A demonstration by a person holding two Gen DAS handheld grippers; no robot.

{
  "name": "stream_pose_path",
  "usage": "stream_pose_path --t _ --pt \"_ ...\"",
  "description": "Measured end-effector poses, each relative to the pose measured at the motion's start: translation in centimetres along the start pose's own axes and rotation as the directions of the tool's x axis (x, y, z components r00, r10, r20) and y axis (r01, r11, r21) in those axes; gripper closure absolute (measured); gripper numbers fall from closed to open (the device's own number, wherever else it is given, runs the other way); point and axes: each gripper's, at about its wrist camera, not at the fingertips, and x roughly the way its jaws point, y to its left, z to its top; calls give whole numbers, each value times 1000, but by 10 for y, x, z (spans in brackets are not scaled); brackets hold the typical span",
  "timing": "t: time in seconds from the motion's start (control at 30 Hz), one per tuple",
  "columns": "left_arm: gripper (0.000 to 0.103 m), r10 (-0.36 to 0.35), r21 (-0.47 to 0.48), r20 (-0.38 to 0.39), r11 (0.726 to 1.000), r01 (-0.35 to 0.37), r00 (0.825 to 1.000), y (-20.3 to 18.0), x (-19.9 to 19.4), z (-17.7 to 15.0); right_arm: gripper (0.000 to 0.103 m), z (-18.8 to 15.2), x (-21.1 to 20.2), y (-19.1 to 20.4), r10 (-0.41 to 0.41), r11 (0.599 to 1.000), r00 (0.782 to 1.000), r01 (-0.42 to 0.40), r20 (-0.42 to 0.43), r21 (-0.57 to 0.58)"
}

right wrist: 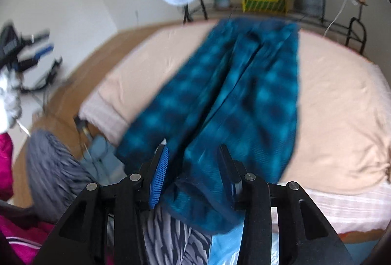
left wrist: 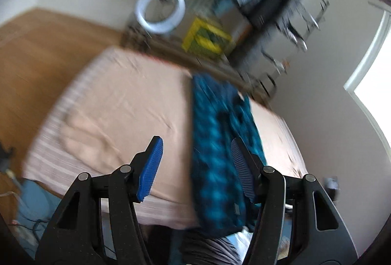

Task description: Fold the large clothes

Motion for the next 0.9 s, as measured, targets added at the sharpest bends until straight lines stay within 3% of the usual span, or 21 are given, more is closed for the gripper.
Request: stream_pose_path --t 0.13,0.2,0.3,0.53,0.67,0.9 --pt "44 -57 54 -130 996 65 990 -44 80 -19 64 -18 52 17 -37 997 994 29 -105 -75" --pt "44 -70 95 -175 992 88 982 -68 115 -22 82 -24 65 22 -92 990 988 77 -126 -119" --pt "44 -99 120 -226 984 129 969 -97 163 -17 88 -33 70 22 -113 982 985 90 -129 -168" --pt "43 -80 190 -303 971 143 949 -154 294 12 89 -40 67 16 -49 979 991 24 -123 -200" --pt "43 -86 119 -356 984 136 931 -162 359 23 88 -40 67 18 -45 982 993 24 -110 -186" --pt "43 -35 80 -365 994 69 930 -164 426 33 88 -43 68 20 -44 985 994 26 -99 -172"
